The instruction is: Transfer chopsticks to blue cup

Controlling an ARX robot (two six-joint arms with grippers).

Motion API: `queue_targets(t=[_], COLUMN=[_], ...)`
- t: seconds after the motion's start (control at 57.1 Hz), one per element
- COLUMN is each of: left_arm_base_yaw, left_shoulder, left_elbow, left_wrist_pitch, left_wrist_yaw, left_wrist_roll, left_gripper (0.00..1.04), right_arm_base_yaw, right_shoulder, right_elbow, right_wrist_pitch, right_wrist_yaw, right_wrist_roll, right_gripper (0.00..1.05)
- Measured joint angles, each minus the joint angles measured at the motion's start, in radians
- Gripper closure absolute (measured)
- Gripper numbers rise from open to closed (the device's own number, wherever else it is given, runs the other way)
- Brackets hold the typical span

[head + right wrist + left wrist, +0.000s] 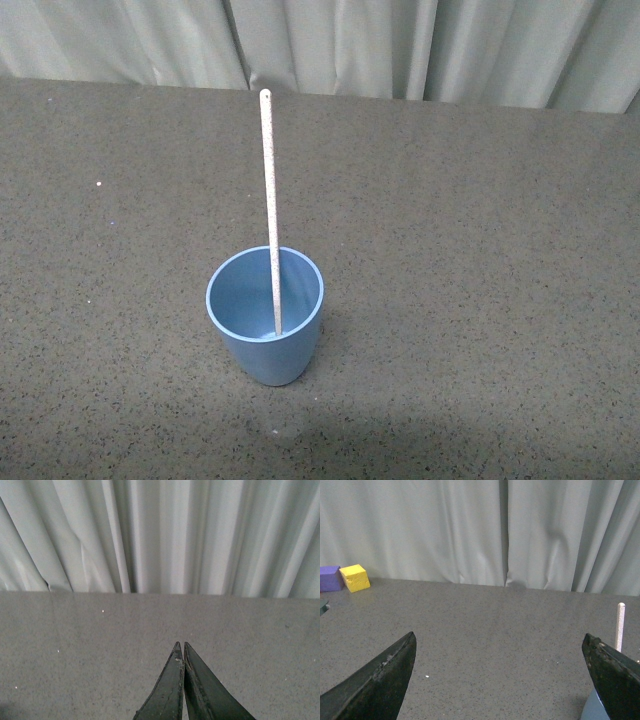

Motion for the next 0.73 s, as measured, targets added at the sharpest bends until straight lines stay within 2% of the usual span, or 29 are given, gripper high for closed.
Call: queue_targets(t=[0.192, 0.367, 0.49, 0.735], left_arm_base_yaw=[0.0, 0.0, 0.0, 0.0], left_shoulder=[0.0, 0.0, 0.0, 0.0], left_elbow=[0.0, 0.0, 0.0, 0.0], left_wrist_pitch=[0.0, 0.0, 0.0, 0.0], left_wrist_yaw=[0.0, 0.0, 0.0, 0.0], left_wrist_roll=[0.0, 0.0, 0.0, 0.0], left_gripper=[0.07, 0.07, 0.07, 0.07], right_arm_base_yaw=[0.0, 0.0, 0.0, 0.0], right_shoulder=[-0.042, -0.042, -0.042, -0.042], right_elbow=[0.0, 0.0, 0.0, 0.0], right_wrist_pitch=[-0.013, -0.013, -0.013, -0.013], right_wrist_yaw=[0.0, 0.0, 0.0, 0.0], right_wrist_roll=[0.0, -0.001, -0.001, -0.001], right_gripper=[1.03, 0.76, 0.49, 0.09])
